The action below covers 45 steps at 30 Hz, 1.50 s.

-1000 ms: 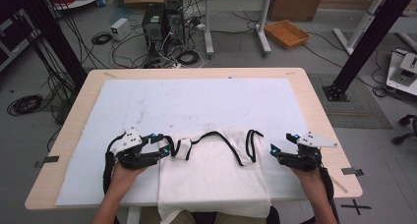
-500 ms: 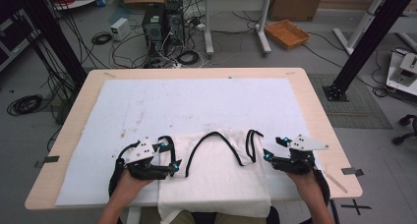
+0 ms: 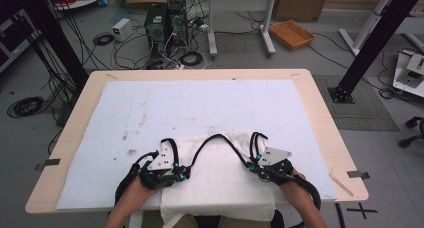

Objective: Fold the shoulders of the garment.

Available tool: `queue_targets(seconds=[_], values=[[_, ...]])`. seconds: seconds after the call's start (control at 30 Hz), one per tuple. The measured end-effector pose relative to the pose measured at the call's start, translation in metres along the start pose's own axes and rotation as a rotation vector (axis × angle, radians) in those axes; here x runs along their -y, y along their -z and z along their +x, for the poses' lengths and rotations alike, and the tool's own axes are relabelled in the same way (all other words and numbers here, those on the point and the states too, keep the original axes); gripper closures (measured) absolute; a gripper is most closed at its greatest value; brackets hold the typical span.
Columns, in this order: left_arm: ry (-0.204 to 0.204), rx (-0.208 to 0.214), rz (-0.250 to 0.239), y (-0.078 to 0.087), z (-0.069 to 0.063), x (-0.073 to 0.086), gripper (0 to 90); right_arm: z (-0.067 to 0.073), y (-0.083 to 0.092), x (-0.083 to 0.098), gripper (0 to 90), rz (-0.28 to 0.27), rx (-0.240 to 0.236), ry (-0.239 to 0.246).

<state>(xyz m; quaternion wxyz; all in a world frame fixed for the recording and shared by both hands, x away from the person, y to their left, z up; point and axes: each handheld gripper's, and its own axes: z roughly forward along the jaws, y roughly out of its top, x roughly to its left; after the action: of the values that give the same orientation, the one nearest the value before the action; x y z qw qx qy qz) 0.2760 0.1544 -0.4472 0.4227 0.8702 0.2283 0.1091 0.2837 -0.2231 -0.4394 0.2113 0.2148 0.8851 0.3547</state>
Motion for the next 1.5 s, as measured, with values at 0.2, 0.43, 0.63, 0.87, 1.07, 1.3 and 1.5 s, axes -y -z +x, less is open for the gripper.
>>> queue_targets(seconds=[0.2, 0.43, 0.63, 0.87, 1.07, 1.3, 1.5], values=[[0.026, -0.033, -0.084, 0.025, 0.009, -0.001, 83.8, 0.000, 0.023, 0.001, 86.9, -0.107, 0.003, -0.063], [0.053, 0.020, -0.108, 0.038, 0.011, 0.006, 83.7, 0.010, 0.043, 0.003, 86.8, -0.133, 0.011, -0.105], [0.166, 0.019, -0.200, 0.038, 0.017, 0.009, 52.4, 0.010, 0.037, 0.010, 62.3, -0.109, -0.023, -0.131], [0.235, -0.130, -0.316, 0.042, 0.026, 0.008, 31.2, 0.002, 0.023, 0.011, 73.2, -0.070, -0.030, -0.117], [0.258, -0.228, -0.382, 0.048, 0.035, 0.008, 26.5, 0.005, 0.013, 0.016, 76.2, 0.039, -0.084, -0.080], [0.287, -0.289, -0.441, 0.051, 0.050, 0.006, 25.9, -0.018, 0.029, 0.018, 29.0, -0.124, 0.101, -0.215], [0.284, -0.323, -0.453, 0.052, 0.055, 0.007, 25.8, -0.050, 0.040, 0.027, 20.5, -0.166, 0.187, -0.330]])
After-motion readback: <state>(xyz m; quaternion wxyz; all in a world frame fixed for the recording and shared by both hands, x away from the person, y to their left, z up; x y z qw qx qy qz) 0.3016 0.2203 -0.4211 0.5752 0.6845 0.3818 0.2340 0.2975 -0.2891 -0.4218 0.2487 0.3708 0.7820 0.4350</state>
